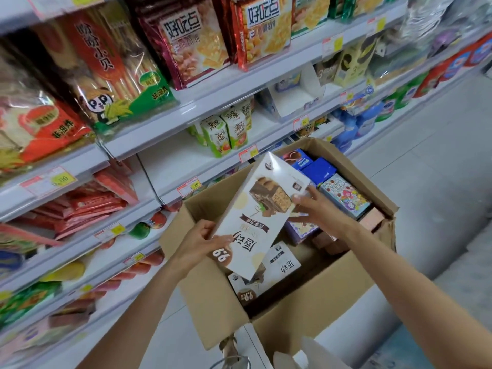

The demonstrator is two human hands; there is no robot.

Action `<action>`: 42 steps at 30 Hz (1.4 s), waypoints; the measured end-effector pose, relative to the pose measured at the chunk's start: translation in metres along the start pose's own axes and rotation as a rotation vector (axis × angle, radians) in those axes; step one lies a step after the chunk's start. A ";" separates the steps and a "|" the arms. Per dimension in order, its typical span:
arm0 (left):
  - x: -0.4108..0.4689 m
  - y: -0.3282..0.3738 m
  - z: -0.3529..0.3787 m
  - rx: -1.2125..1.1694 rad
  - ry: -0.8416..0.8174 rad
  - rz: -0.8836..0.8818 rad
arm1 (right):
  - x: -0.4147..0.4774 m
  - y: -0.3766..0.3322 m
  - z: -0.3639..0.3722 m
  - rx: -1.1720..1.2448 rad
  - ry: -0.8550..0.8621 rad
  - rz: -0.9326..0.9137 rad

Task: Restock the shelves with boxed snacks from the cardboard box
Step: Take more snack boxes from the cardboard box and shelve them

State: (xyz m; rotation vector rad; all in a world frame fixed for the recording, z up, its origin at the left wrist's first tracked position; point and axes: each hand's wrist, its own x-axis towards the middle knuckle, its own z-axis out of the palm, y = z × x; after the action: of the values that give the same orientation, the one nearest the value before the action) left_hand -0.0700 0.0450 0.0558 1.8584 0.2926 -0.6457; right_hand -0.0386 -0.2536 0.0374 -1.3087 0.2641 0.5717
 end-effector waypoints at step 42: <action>0.014 -0.044 -0.040 0.158 0.705 -0.155 | 0.100 0.219 -0.033 -0.358 0.274 0.664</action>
State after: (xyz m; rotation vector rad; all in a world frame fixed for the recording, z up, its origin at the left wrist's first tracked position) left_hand -0.0684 0.0966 0.0240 2.1842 0.8687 -0.0887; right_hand -0.0680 -0.2285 -0.2026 -1.6486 0.8732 1.0315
